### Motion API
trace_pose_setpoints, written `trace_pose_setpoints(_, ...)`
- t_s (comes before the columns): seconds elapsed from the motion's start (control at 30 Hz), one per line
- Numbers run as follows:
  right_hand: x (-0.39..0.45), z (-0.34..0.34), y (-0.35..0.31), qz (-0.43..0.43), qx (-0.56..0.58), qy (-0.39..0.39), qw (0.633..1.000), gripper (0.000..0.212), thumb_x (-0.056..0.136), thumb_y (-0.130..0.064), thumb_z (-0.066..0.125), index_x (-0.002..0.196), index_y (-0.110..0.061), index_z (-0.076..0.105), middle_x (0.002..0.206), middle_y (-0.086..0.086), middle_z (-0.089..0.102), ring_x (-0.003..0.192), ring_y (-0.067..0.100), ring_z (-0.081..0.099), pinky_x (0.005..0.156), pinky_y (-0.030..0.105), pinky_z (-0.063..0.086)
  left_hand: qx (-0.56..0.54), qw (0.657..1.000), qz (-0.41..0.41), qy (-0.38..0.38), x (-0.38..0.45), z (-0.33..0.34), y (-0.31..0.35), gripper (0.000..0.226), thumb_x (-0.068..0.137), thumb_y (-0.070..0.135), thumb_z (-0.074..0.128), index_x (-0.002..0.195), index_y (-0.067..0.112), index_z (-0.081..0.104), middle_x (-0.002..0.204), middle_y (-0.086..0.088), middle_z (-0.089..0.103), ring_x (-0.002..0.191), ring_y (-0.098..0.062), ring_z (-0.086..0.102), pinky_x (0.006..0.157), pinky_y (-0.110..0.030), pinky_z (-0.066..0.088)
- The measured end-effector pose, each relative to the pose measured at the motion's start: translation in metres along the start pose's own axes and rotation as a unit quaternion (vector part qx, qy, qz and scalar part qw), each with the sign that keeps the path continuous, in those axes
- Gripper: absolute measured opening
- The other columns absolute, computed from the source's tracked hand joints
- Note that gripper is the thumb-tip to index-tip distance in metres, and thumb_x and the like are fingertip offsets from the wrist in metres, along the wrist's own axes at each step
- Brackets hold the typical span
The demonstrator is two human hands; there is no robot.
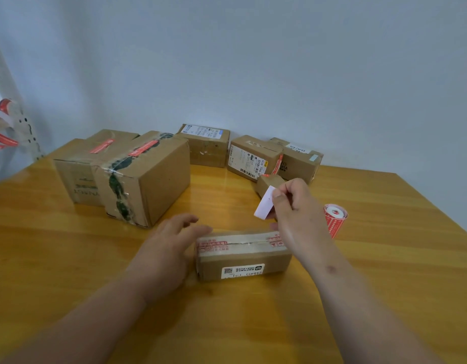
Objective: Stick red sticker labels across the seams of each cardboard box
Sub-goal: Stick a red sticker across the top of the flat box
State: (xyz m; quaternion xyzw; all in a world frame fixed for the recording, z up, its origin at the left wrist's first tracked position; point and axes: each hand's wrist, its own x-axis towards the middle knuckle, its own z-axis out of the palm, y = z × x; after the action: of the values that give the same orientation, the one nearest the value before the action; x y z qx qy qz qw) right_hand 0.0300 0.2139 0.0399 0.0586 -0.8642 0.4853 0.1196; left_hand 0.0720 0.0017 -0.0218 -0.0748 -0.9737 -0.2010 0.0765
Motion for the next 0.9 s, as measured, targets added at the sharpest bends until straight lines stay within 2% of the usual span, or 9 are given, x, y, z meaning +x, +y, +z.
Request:
trace_pose_setpoints(0.1,0.0,0.004,0.001,-0.039,-0.017,0.027,0.999,0.021,0.101,-0.025,0.044,0.081,-0.03,0.044,0.084,-0.009,0.06,0.079,0.009,0.061,0.063,0.027,0.051,-0.14,0.981,-0.023,0.131,0.007,-0.009,0.021,0.042,0.091,0.003,0.053,0.115,0.036,0.059,0.123,0.019,0.045,0.114,0.006,0.041,0.095,-0.014,0.04)
trace_pose_setpoints(0.17,-0.005,0.007,-0.001,-0.086,-0.041,0.046,0.994,0.022,0.1,-0.026,0.046,0.078,-0.03,0.043,0.073,-0.01,0.053,0.064,0.004,0.05,0.054,0.017,0.036,-0.259,0.954,-0.057,0.14,0.011,-0.022,0.041,0.015,0.094,0.018,0.058,0.094,0.032,0.062,0.098,0.018,0.056,0.089,0.006,0.052,0.077,-0.013,0.044)
trace_pose_setpoints(0.23,-0.011,0.011,-0.004,-0.144,-0.065,0.051,0.986,0.02,0.099,-0.033,0.046,0.079,-0.028,0.046,0.072,-0.009,0.053,0.064,0.007,0.05,0.053,0.02,0.037,-0.38,0.916,-0.102,0.077,0.014,-0.033,0.062,0.015,0.093,0.036,0.058,0.085,0.025,0.065,0.081,0.005,0.063,0.076,-0.002,0.056,0.072,-0.023,0.049)
trace_pose_setpoints(0.33,-0.017,0.017,-0.002,-0.27,-0.143,0.063,0.95,0.019,0.099,-0.027,0.049,0.083,-0.018,0.054,0.077,-0.006,0.055,0.071,0.01,0.051,0.063,0.024,0.04,-0.502,0.854,-0.138,0.013,0.016,-0.036,0.074,0.03,0.089,0.046,0.058,0.084,0.02,0.071,0.079,0.001,0.068,0.08,-0.012,0.062,0.077,-0.032,0.052)
trace_pose_setpoints(0.43,-0.019,0.022,0.01,-0.364,-0.228,0.068,0.9,0.016,0.096,-0.021,0.052,0.086,-0.014,0.062,0.083,-0.002,0.06,0.079,0.015,0.054,0.082,0.031,0.042,-0.555,0.815,-0.167,-0.003,0.018,-0.032,0.073,0.033,0.089,0.043,0.06,0.087,0.012,0.072,0.077,0.001,0.068,0.078,-0.012,0.062,0.078,-0.034,0.051)
trace_pose_setpoints(0.53,-0.021,0.023,0.02,-0.391,-0.235,0.056,0.888,0.014,0.095,-0.022,0.055,0.091,-0.013,0.066,0.087,-0.002,0.065,0.085,0.018,0.06,0.091,0.041,0.045,-0.567,0.803,-0.185,-0.008,0.017,-0.029,0.071,0.024,0.092,0.027,0.063,0.091,0.005,0.071,0.076,-0.002,0.068,0.075,-0.012,0.062,0.078,-0.034,0.051)
trace_pose_setpoints(0.7,-0.025,0.019,0.018,-0.357,-0.211,0.003,0.91,0.026,0.087,-0.04,0.062,0.101,-0.019,0.068,0.092,-0.012,0.062,0.09,0.004,0.056,0.091,0.034,0.044,-0.53,0.824,-0.203,-0.004,0.018,-0.031,0.065,0.012,0.09,0.014,0.065,0.09,0.005,0.072,0.075,-0.004,0.07,0.074,-0.014,0.063,0.076,-0.034,0.053)
trace_pose_setpoints(0.8,-0.022,0.01,0.009,-0.171,-0.088,0.007,0.981,0.024,0.089,-0.045,0.057,0.104,-0.027,0.06,0.094,-0.02,0.054,0.088,-0.001,0.051,0.077,0.023,0.047,-0.507,0.837,-0.207,-0.018,0.019,-0.035,0.061,0.01,0.091,0.015,0.064,0.091,0.01,0.072,0.076,-0.002,0.072,0.075,-0.014,0.064,0.076,-0.033,0.051)
trace_pose_setpoints(0.9,-0.013,0.004,0.01,0.002,0.01,-0.029,1.0,0.023,0.089,-0.036,0.065,0.111,-0.03,0.061,0.098,-0.016,0.061,0.089,0.0,0.057,0.072,0.013,0.047,-0.502,0.839,-0.206,-0.037,0.02,-0.037,0.058,0.01,0.092,0.015,0.063,0.091,0.01,0.072,0.073,0.0,0.07,0.074,-0.014,0.062,0.075,-0.033,0.051)
